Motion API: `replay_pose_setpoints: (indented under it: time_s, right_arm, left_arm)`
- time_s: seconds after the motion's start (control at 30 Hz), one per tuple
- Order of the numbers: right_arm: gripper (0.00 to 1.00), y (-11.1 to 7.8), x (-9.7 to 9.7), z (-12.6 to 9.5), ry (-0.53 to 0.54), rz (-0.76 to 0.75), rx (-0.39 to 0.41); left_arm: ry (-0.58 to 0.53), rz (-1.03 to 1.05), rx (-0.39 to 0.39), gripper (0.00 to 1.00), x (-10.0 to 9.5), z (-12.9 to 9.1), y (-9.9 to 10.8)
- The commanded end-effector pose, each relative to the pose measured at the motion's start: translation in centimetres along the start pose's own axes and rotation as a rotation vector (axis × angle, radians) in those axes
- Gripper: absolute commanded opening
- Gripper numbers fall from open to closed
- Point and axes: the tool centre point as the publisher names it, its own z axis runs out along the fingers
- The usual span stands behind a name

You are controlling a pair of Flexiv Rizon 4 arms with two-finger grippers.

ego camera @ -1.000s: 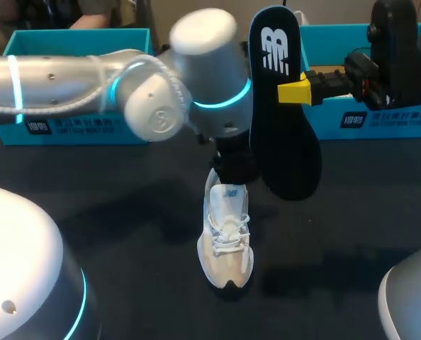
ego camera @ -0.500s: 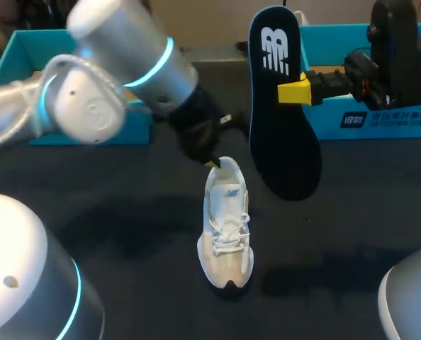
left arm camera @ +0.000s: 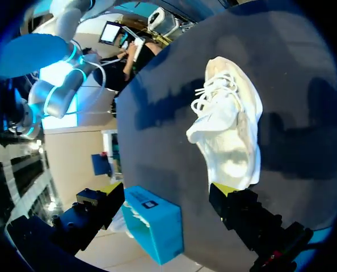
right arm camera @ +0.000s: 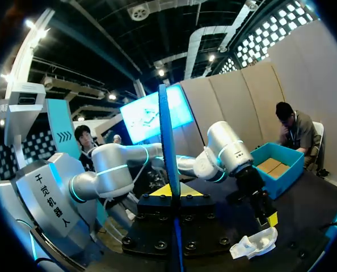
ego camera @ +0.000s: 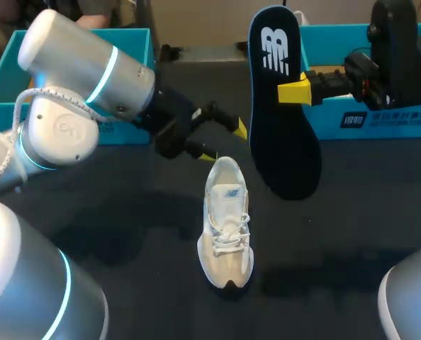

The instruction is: Take the shoe out of the shoebox, open the shoe tongue, remove and reinsert the insole, then place the shoe into the shoebox

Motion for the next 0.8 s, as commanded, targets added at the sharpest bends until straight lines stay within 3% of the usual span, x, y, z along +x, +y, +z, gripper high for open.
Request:
replay_pose_setpoints:
  time_s: [0.03, 0.47, 0.73, 0.8]
  right_arm:
    - [0.0, 0.1, -0.2, 0.3, 0.0, 0.002, 0.003]
    - [0.0, 0.1, -0.2, 0.3, 0.0, 0.002, 0.003]
    - [0.0, 0.1, -0.2, 0.3, 0.0, 0.002, 0.003]
    - [0.0, -0.1, -1.7, 0.6, 0.054, 0.021, -0.03]
  left_arm:
    - [-0.297, 0.045, 0.018, 1.0, -0.4, -0.9, 0.7]
    - [-0.403, 0.042, -0.024, 1.0, -2.9, -3.1, 0.7]
    - [-0.487, 0.046, -0.049, 1.0, -3.1, -5.4, 0.9]
    - [-0.509, 0.036, -0.056, 1.0, -3.0, -5.7, 1.1]
